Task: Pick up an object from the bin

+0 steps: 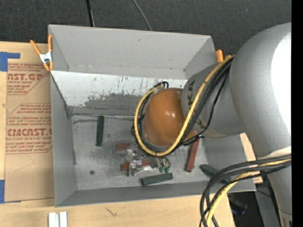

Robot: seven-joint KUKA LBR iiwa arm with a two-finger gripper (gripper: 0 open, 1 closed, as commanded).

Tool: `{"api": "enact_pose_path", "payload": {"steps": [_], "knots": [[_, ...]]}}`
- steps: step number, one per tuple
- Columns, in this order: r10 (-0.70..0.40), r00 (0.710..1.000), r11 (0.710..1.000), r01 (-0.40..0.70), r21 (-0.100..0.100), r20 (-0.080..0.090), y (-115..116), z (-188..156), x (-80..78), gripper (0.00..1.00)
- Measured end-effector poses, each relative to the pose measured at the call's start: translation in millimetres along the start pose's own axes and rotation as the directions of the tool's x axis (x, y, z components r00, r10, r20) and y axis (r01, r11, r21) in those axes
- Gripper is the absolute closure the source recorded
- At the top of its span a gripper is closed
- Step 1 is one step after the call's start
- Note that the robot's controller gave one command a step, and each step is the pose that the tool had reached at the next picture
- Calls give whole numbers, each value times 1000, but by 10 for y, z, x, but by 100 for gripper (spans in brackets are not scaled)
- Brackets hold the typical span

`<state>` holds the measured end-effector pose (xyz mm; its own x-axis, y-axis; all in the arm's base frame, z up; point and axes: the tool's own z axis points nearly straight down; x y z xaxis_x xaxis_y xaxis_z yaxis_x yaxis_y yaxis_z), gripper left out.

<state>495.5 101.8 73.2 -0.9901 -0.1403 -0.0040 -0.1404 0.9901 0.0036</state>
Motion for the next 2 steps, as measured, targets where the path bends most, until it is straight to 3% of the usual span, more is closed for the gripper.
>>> {"api": "enact_pose_path", "payload": {"steps": [1,2], "knots": [[23,1000,1000,-23,3,-10,3,-526,60,100],[-19,1000,1000,19,3,-2,-45,-1853,88,100]]}}
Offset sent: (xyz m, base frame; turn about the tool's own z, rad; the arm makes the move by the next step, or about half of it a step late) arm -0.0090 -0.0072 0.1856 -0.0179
